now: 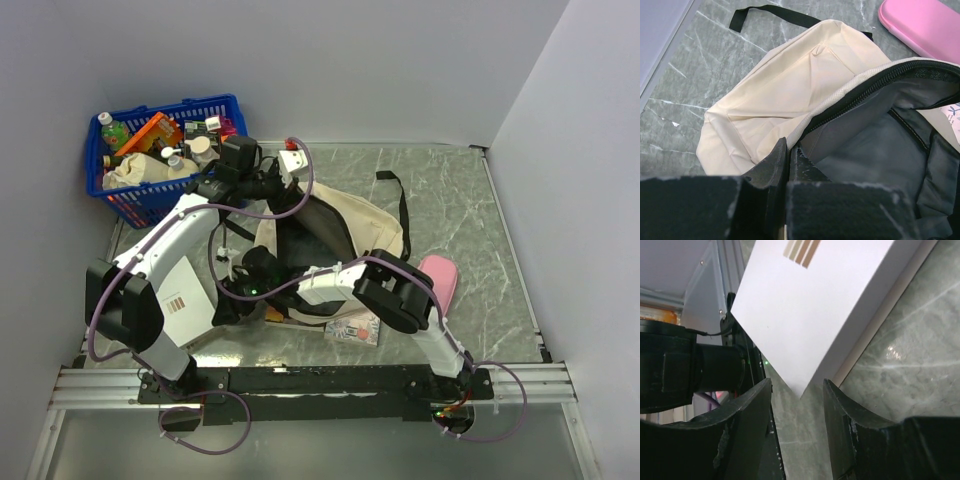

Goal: Pack the student bag
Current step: Pick up the book from the center of the board.

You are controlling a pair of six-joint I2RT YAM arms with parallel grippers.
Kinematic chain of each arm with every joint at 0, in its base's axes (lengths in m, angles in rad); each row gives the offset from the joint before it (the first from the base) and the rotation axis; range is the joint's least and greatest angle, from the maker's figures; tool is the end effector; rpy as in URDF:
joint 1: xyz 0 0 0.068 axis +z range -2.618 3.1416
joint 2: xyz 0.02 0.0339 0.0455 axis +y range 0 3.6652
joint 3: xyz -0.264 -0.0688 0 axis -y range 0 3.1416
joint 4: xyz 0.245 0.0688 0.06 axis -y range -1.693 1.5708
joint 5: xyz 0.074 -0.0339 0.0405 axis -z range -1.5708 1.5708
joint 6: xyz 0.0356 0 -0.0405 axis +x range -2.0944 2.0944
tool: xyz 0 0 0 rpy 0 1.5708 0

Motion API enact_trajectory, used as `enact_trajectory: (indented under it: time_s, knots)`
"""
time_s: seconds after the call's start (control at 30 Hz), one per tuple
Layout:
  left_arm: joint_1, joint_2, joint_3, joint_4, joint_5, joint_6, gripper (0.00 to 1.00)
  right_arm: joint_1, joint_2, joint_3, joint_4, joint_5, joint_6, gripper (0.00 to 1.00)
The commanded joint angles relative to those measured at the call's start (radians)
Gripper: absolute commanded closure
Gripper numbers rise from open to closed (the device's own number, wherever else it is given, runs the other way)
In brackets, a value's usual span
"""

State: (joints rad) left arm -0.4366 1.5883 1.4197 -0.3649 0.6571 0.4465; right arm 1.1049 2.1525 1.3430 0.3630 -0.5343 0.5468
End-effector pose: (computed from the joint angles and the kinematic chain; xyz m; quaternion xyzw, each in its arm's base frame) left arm 0.3208 -0.1737 0.3435 0.4959 0.6748 -0.2779 0.4706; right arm 0.1958 0.4297 0.1529 -0.3601 0.7458 0.5293 0.1843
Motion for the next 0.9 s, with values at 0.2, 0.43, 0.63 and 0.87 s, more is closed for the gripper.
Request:
enact_trajectory:
  time_s: [0.2, 0.43, 0.63, 0.87]
  knots:
    - [-0.017, 0.004, 0.036, 0.066, 0.041, -0.028, 0.99, -0.014, 0.061, 0.065, 0.045, -0.082, 0.059, 0.58]
    - [-0.019, 0.001, 0.025, 0.067, 0.038, -0.020, 0.99, -0.027, 0.081, 0.079, 0.059, -0.118, 0.103, 0.88]
    - [-0.019, -0.002, 0.010, 0.076, 0.033, -0.020, 0.99, -0.043, 0.026, 0.030, 0.071, -0.119, 0.111, 1.00]
    - [-0.021, 0.025, 0.045, 0.092, -0.025, -0.032, 0.99, -0.063, -0.189, -0.120, 0.111, -0.099, 0.084, 1.00]
